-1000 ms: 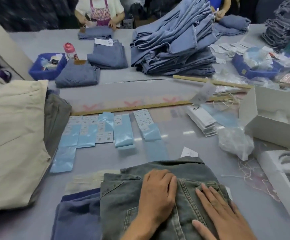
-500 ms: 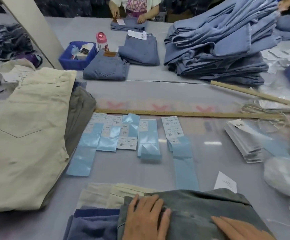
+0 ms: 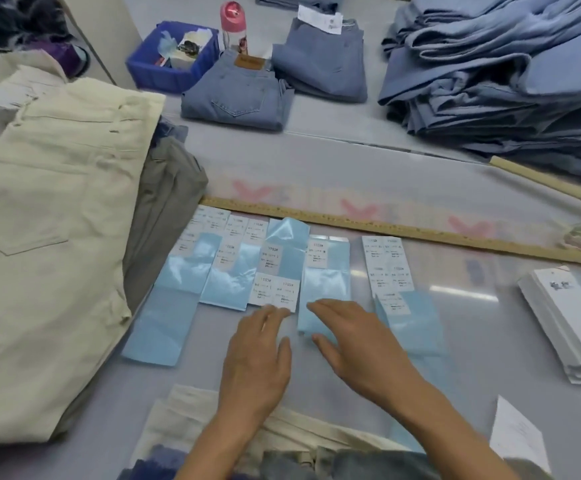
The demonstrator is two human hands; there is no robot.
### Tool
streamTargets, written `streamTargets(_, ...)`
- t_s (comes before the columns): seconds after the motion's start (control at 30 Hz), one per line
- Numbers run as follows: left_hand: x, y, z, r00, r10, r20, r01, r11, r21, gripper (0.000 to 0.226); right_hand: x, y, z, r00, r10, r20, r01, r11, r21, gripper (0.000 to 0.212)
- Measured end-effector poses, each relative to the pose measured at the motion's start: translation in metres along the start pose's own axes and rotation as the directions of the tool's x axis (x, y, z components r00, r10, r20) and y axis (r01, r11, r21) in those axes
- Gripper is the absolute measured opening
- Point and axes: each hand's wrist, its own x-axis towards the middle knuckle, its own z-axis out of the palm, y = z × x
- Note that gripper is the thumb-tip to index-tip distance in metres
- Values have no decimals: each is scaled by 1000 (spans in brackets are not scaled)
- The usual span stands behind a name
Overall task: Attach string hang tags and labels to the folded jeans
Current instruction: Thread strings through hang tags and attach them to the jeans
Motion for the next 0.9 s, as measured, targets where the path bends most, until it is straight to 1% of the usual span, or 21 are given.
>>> streamTargets(0.03, 9, -11, 3, 1000, -15, 17, 14, 999, 42, 48, 4, 2, 15, 1000, -20, -2, 20, 1000, 15, 45)
streamTargets(0.1, 22, -28, 7, 998, -41, 41, 39, 998, 57, 52, 4, 9, 33, 999, -26, 27, 24, 997, 77, 38)
streamTargets(0.17, 30, -39, 13, 1000, -8, 6, 8, 997, 77, 51, -1, 16, 45, 998, -37, 54, 31, 994, 108, 33)
streamTargets(0.27, 40, -49, 20, 996, 49, -80, -37, 988, 152, 48, -1, 20, 50, 1000, -21, -14, 22, 991, 134, 25)
streamTargets(0.33, 46, -55, 27, 984, 99, -146, -68, 977, 201, 46, 15, 18, 49, 994, -46, -96, 54, 995, 86, 16)
streamTargets(0.37, 47, -57, 31, 977, 126, -173, -84, 969, 234, 44, 26, 16, 48, 990, -59, -129, 69, 995, 69, 16)
streamTargets(0.43, 46, -60, 37, 965, 167, -203, -105, 954, 282, 41, 52, 12, 46, 980, -109, -167, 113, 993, 17, 23)
streamTargets(0.5, 46, -63, 41, 957, 184, -224, -116, 951, 286, 37, 73, 13, 48, 983, -147, -111, 147, 989, -16, 31)
streamTargets(0.57, 46, -64, 41, 953, 190, -235, -119, 951, 287, 37, 82, 15, 53, 988, -149, -45, 149, 989, -9, 31)
streamTargets(0.73, 48, -64, 41, 949, 194, -247, -118, 949, 292, 38, 84, 16, 56, 985, -162, -55, 161, 987, -13, 19)
streamTargets(0.9, 48, -64, 42, 947, 189, -261, -109, 950, 292, 37, 91, 18, 51, 997, -75, 9, 75, 995, 59, 21)
